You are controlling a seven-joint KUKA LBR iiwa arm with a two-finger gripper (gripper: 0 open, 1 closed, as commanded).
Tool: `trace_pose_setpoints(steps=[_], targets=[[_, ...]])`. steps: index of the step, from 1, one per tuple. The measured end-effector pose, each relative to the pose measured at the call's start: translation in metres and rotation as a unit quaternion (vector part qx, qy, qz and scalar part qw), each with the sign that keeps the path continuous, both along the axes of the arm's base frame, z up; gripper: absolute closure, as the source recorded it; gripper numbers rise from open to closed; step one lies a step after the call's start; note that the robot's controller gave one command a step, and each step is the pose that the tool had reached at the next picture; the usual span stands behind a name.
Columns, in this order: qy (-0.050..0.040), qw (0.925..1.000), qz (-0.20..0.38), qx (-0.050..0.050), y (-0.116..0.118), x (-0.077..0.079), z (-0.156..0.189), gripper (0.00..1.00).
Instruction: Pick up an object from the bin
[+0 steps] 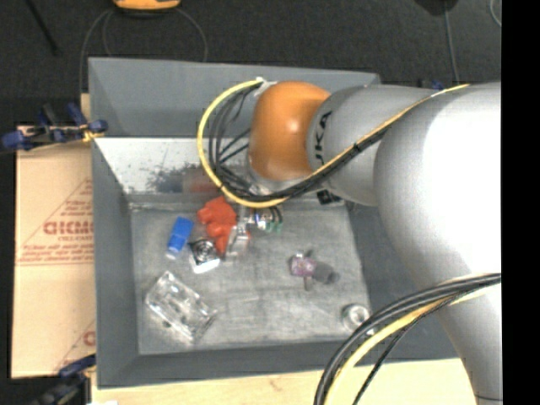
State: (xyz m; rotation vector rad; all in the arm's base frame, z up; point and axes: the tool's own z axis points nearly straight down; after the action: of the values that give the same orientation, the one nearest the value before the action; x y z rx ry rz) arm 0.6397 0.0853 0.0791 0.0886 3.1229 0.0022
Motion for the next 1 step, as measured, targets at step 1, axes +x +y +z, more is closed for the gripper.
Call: trace_pose_setpoints(steps=[1], targets=[[0.0074, 0.9985, -0.054, -0.002, 0.0213, 0.0053, -0.0017, 0.0]])
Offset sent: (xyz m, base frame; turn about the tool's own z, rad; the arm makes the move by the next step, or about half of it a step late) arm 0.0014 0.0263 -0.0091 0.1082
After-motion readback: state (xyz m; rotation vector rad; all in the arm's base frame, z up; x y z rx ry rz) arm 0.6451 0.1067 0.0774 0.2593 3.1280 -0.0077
